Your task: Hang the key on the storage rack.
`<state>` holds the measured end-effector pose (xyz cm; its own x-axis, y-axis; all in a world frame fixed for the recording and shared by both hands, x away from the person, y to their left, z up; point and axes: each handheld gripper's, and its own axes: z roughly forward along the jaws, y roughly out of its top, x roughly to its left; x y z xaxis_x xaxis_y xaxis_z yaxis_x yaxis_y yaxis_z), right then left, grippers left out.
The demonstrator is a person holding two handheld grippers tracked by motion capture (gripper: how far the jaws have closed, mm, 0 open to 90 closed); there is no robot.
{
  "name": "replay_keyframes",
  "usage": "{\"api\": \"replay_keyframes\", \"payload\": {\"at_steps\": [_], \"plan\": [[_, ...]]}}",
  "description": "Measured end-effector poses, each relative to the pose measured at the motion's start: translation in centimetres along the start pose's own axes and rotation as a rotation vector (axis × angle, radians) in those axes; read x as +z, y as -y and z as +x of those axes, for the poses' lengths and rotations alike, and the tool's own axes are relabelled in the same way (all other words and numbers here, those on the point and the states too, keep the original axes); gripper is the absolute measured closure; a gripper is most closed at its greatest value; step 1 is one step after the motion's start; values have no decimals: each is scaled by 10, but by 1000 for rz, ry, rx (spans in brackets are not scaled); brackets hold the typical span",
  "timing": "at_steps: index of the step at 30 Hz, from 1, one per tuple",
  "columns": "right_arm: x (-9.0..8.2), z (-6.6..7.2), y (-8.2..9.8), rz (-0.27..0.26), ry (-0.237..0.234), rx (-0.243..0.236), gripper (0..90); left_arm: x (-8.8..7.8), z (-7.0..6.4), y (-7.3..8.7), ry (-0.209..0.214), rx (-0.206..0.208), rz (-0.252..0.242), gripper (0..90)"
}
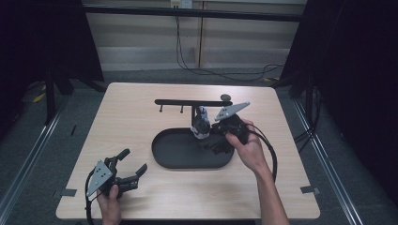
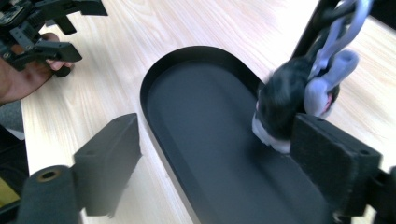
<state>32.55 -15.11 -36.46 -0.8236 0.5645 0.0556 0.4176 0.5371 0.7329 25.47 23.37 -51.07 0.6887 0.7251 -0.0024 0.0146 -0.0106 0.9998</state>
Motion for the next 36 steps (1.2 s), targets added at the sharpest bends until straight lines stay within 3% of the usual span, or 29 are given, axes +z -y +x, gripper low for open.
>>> {"api": "replay_keyframes", "payload": {"at_steps": [2,3,6,10,13,15,17,19,21,23,26,28,29,31,32,33,35,36], "plan": [[5,5,11,-14,-9,-19,154,0,0,0,0,0,0,153],[8,10,18,-15,25,-34,149,0,0,0,0,0,0,153],[10,16,26,-43,65,-42,150,0,0,0,0,0,0,153],[12,23,44,-147,82,-30,163,0,0,0,0,0,0,153],[19,27,57,-164,70,-17,177,0,0,0,0,0,0,153],[27,32,70,-189,140,-17,179,0,0,0,0,0,0,153],[28,33,73,-201,149,-15,178,0,0,0,0,0,0,153],[34,37,85,-264,193,2,176,0,0,0,0,0,0,153],[35,39,90,-278,220,20,176,0,0,0,0,0,0,152],[38,40,100,-337,263,56,167,0,0,0,2,2,2,153],[44,43,114,-399,315,66,166,0,0,0,0,0,0,153],[48,44,124,-454,319,87,172,0,0,0,0,1,1,153],[51,45,127,-463,319,86,175,0,0,0,1,2,1,153],[54,51,136,-504,375,78,197,0,0,0,1,2,2,153],[54,53,139,-543,362,77,190,0,0,0,1,2,2,153],[55,55,141,-564,379,73,182,0,0,0,0,1,1,153],[58,58,146,-585,388,66,183,0,0,0,0,0,0,153],[57,61,147,-608,419,53,183,0,0,0,1,2,1,153]]}}
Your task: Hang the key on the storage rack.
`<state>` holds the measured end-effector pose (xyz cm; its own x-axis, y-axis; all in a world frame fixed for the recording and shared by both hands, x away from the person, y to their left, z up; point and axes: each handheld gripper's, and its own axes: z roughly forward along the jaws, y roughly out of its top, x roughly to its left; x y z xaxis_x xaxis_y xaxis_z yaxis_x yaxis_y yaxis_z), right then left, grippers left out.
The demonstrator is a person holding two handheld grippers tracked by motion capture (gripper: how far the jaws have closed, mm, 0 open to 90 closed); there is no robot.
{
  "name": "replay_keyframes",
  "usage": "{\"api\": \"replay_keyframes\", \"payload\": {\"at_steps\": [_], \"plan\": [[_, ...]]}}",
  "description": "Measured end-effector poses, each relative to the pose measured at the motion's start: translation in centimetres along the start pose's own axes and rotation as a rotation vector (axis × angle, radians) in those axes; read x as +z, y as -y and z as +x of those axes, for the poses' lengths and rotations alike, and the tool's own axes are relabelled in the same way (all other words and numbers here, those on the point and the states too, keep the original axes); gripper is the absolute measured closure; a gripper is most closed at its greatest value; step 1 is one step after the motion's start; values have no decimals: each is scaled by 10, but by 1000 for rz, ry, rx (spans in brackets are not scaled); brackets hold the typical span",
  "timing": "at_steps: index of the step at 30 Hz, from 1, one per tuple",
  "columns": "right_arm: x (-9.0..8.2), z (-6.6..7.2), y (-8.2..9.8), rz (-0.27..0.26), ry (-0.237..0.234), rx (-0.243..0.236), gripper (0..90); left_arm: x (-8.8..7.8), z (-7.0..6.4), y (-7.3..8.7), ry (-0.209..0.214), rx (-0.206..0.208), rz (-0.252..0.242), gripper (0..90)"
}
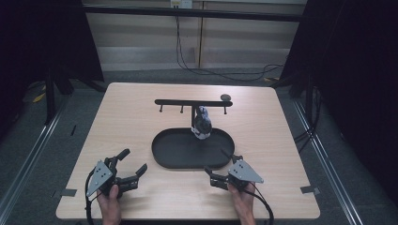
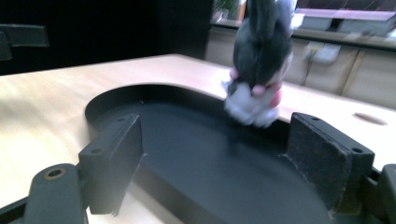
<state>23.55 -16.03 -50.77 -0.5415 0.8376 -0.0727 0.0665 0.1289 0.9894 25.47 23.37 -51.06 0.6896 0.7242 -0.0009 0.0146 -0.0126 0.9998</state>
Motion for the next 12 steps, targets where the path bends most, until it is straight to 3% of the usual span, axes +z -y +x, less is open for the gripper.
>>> {"api": "replay_keyframes", "payload": {"at_steps": [1,2,5,8,12], "plan": [[-2,1,1,-12,22,-8,181,0,0,0,-1,-2,-2,153],[-6,2,2,-39,16,0,169,0,0,0,-1,-2,-2,153],[-15,0,6,-125,43,42,139,0,0,0,-1,-2,-1,153],[-20,1,7,-174,66,11,139,0,1,0,5,7,0,153],[-18,2,7,-150,74,8,140,0,0,0,2,4,-2,153]]}}
